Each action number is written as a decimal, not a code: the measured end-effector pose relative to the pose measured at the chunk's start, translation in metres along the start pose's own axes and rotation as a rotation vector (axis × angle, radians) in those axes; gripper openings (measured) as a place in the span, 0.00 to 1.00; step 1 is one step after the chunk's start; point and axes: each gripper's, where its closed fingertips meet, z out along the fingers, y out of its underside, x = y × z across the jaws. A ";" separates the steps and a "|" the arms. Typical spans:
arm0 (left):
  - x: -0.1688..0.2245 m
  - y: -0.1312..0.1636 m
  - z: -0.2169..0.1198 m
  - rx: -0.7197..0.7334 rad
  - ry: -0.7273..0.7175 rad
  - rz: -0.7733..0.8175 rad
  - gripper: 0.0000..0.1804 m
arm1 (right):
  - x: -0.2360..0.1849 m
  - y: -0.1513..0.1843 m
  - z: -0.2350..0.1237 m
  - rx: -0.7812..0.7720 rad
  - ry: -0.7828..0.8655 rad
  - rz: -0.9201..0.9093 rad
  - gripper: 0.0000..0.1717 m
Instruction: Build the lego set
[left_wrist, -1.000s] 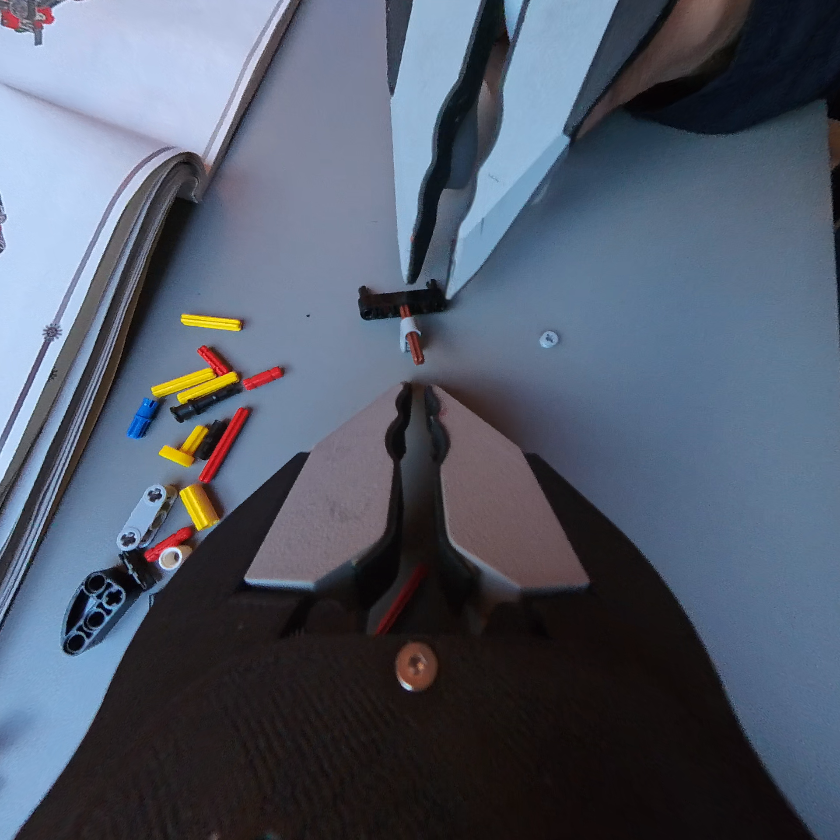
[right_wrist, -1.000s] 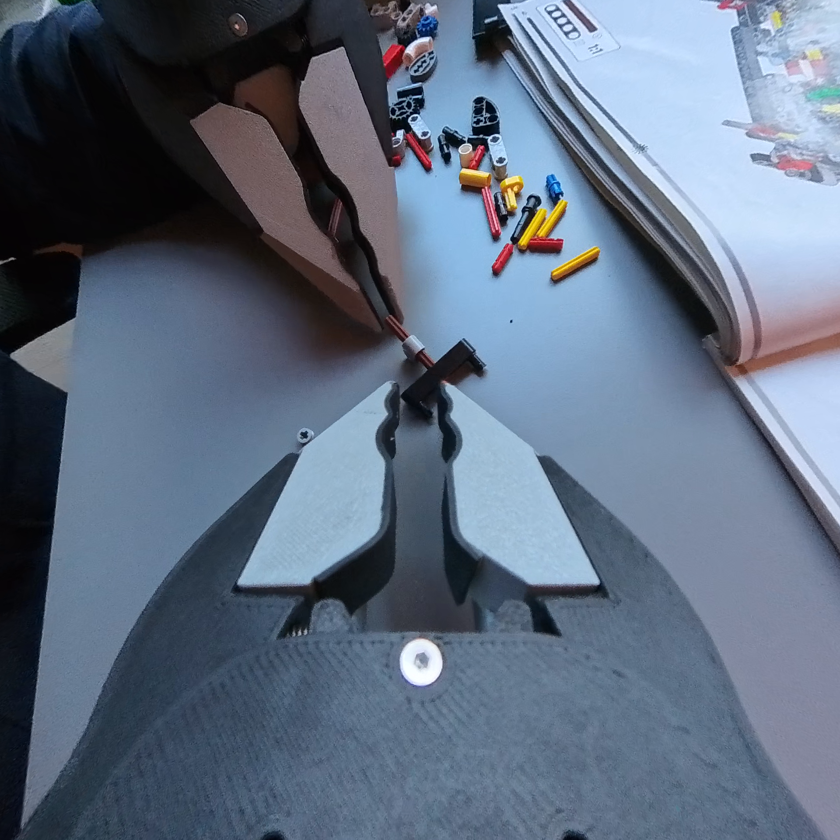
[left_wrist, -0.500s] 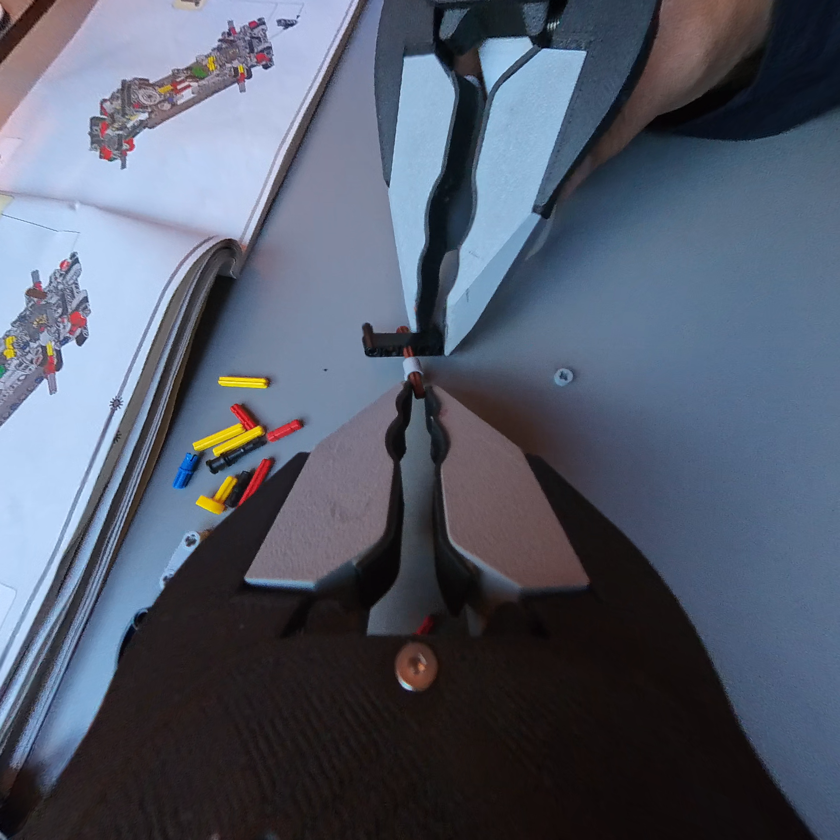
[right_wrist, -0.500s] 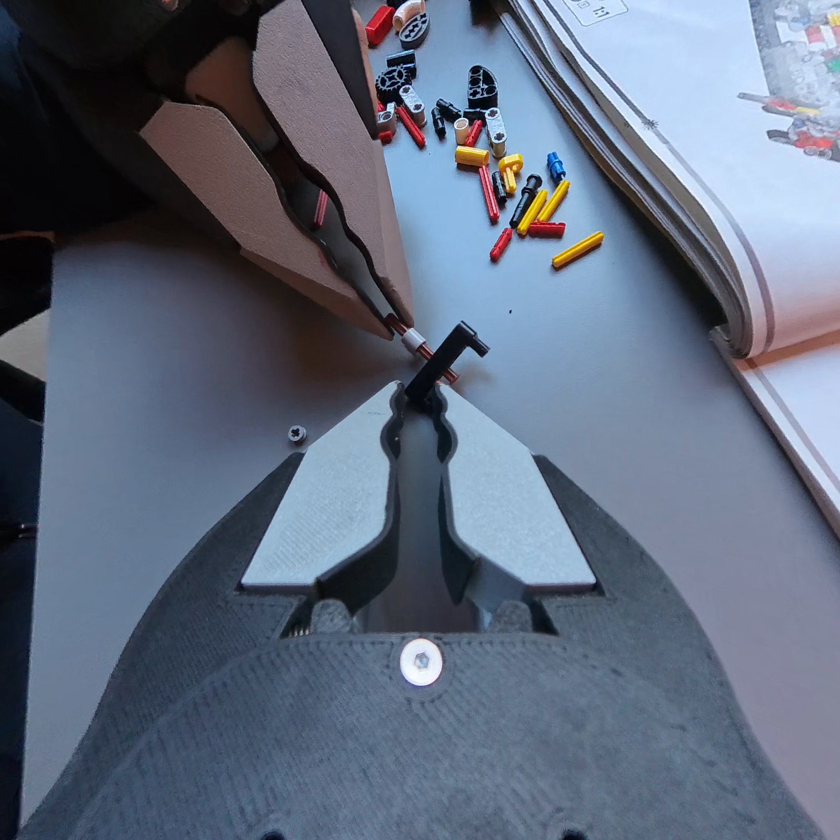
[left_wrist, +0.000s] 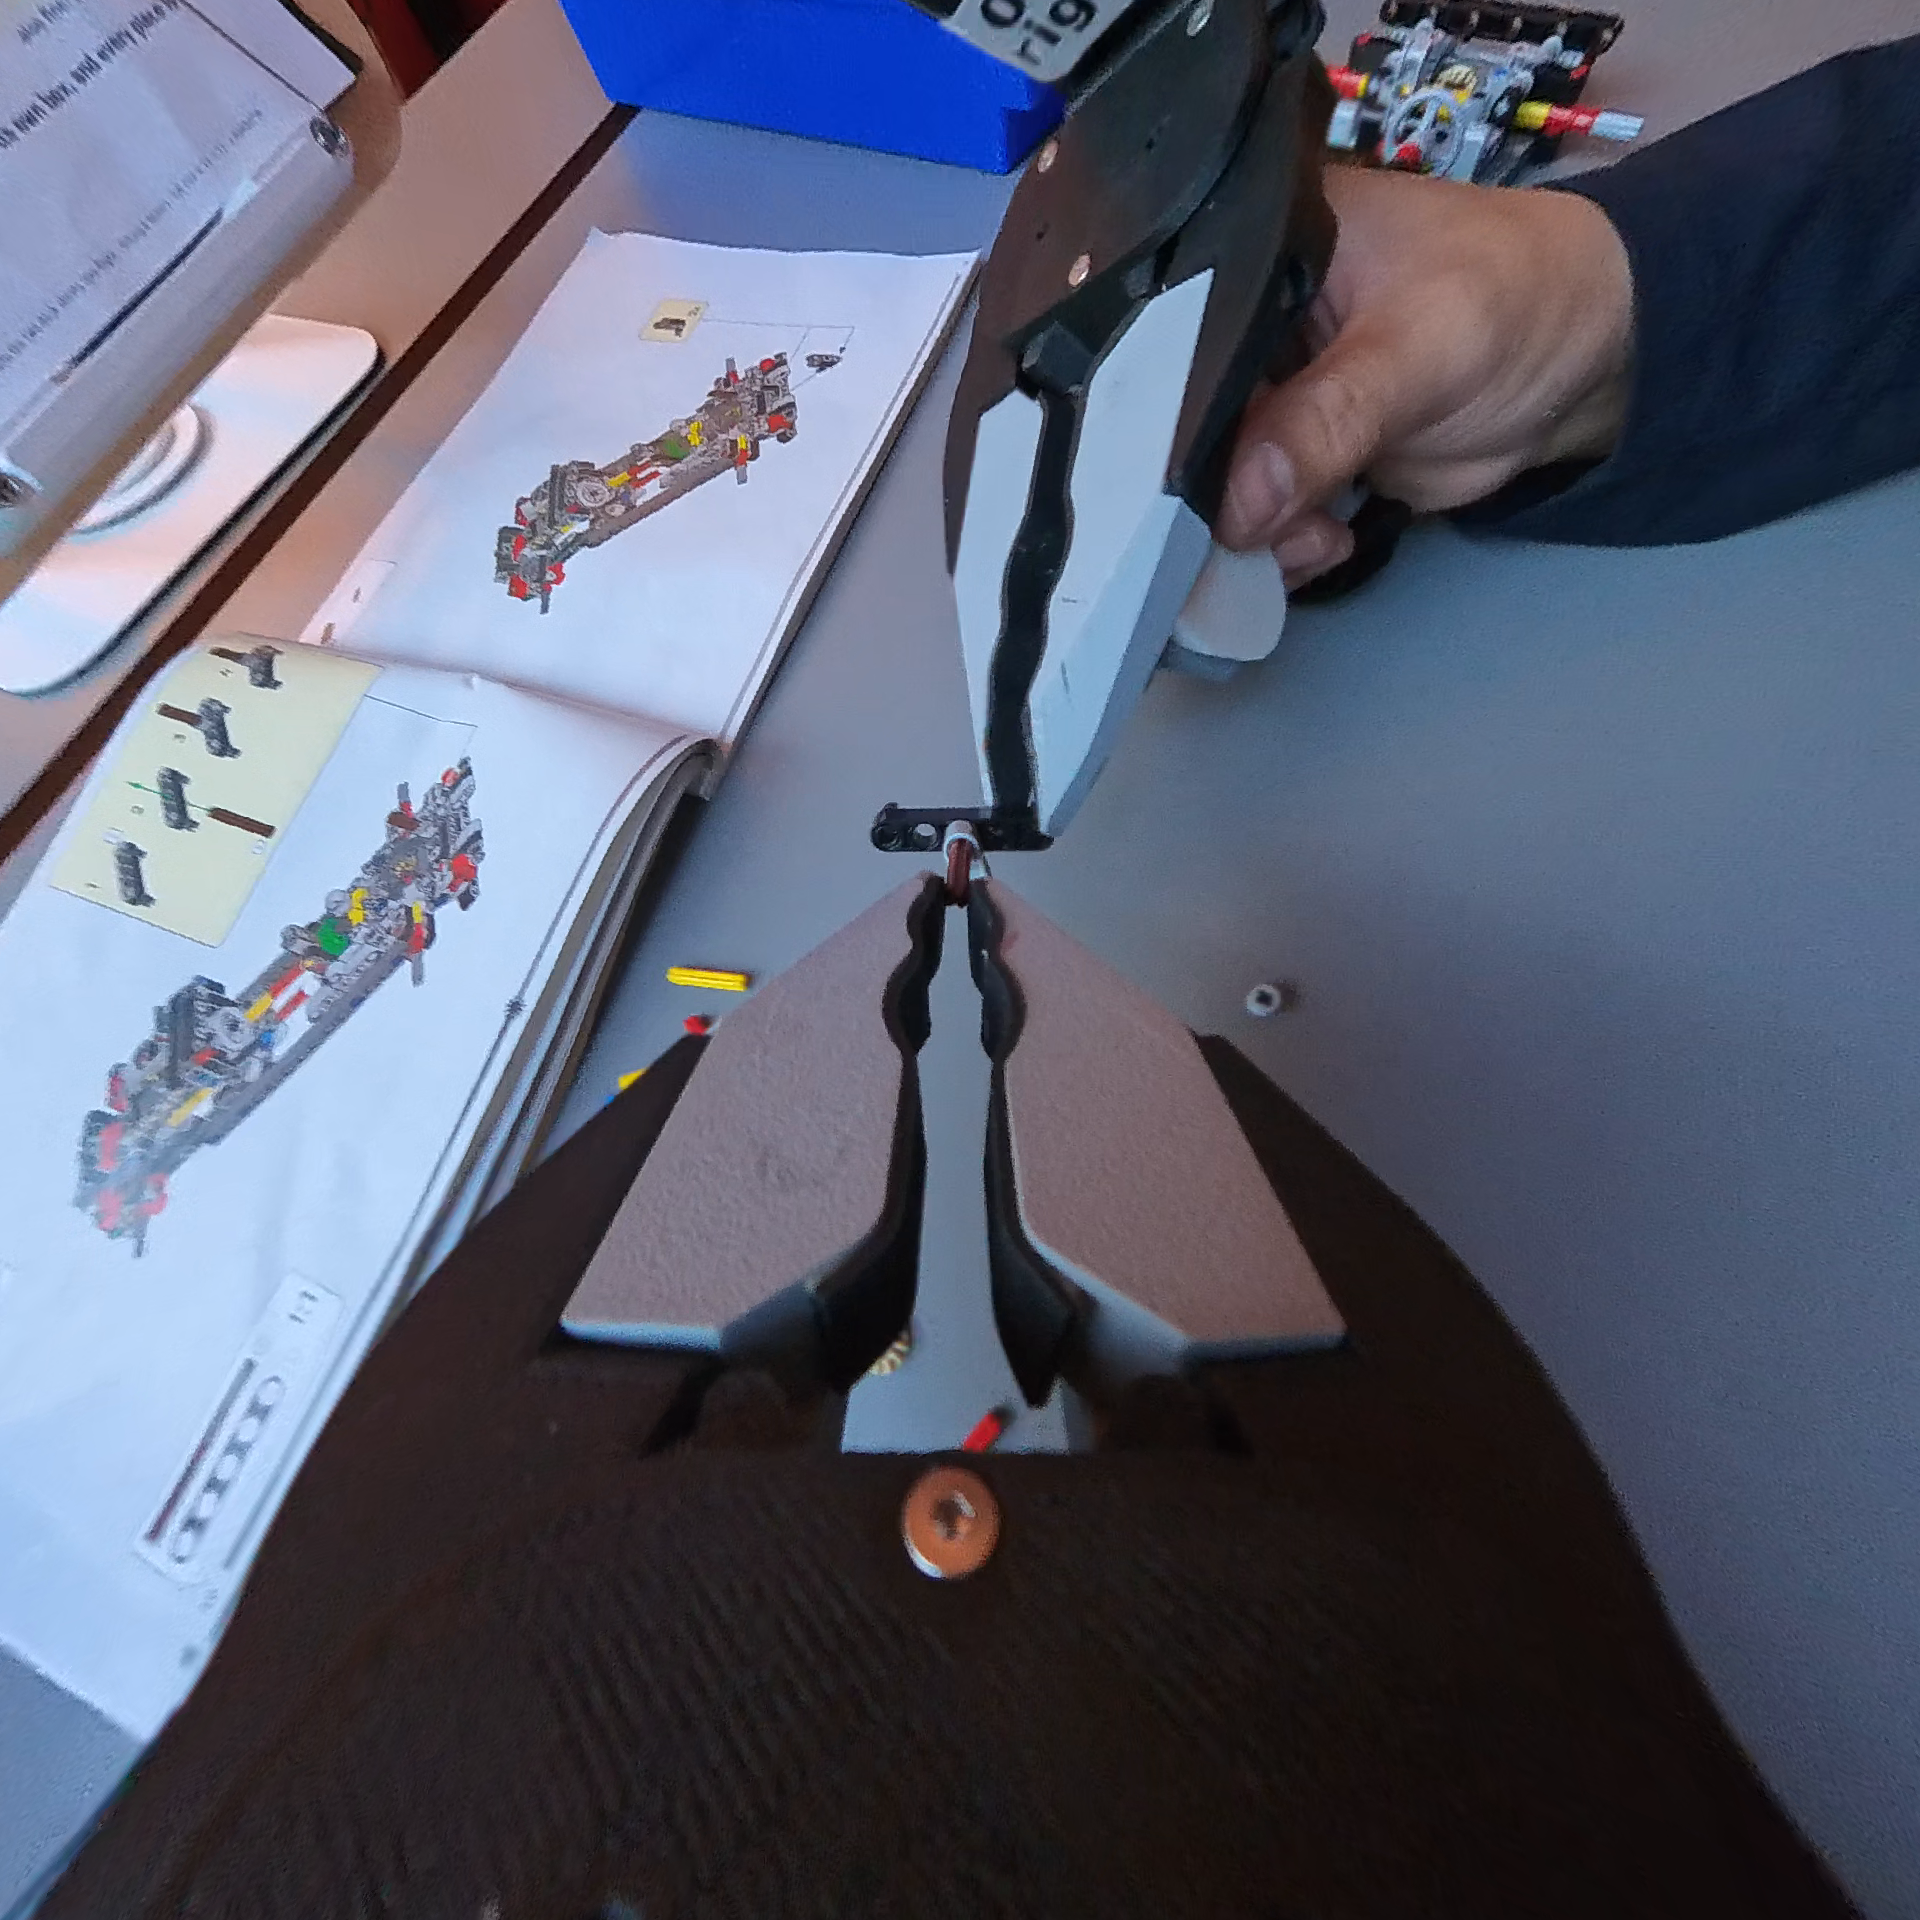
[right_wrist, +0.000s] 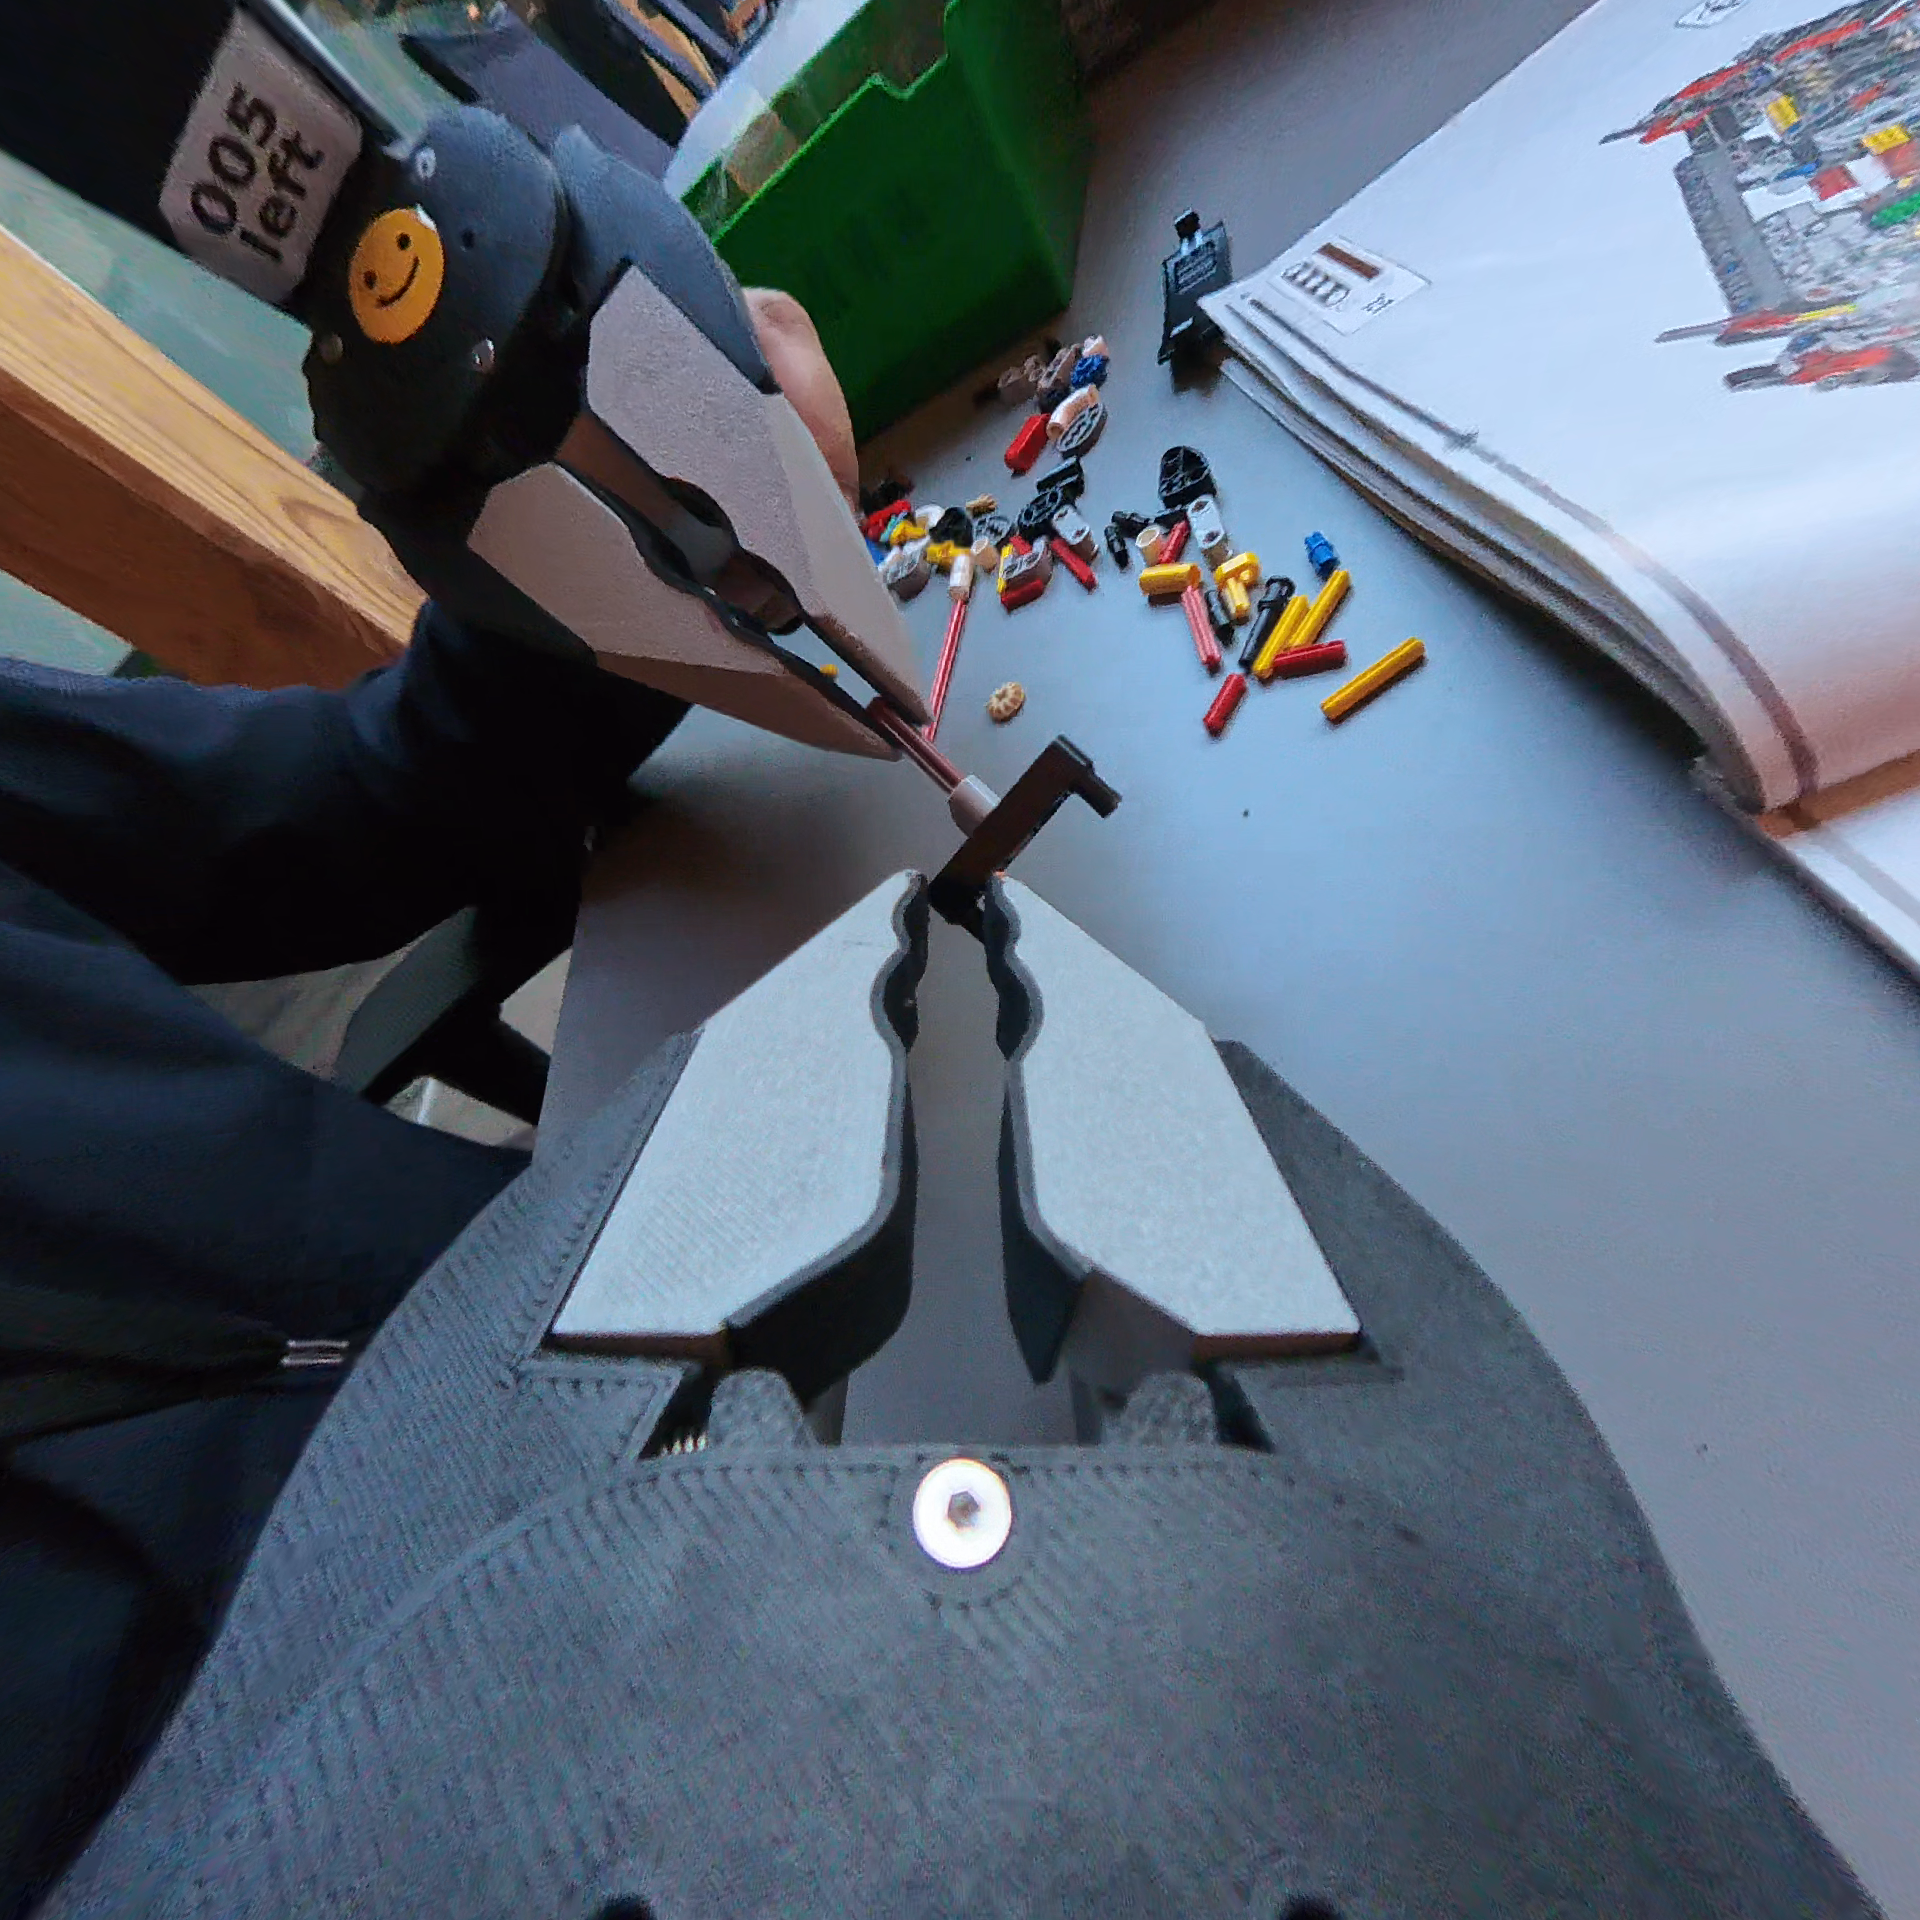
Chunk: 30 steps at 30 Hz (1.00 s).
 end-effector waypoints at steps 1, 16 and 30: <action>0.002 0.001 0.000 -0.001 0.010 -0.026 0.01 | -0.001 0.002 0.001 -0.017 0.005 -0.005 0.05; 0.002 -0.012 -0.014 -0.155 -0.021 -0.385 0.01 | -0.019 -0.037 -0.010 0.114 0.692 -0.680 0.33; 0.019 -0.014 -0.023 -0.162 -0.039 -0.430 0.01 | -0.020 -0.017 -0.004 0.033 0.681 -0.757 0.11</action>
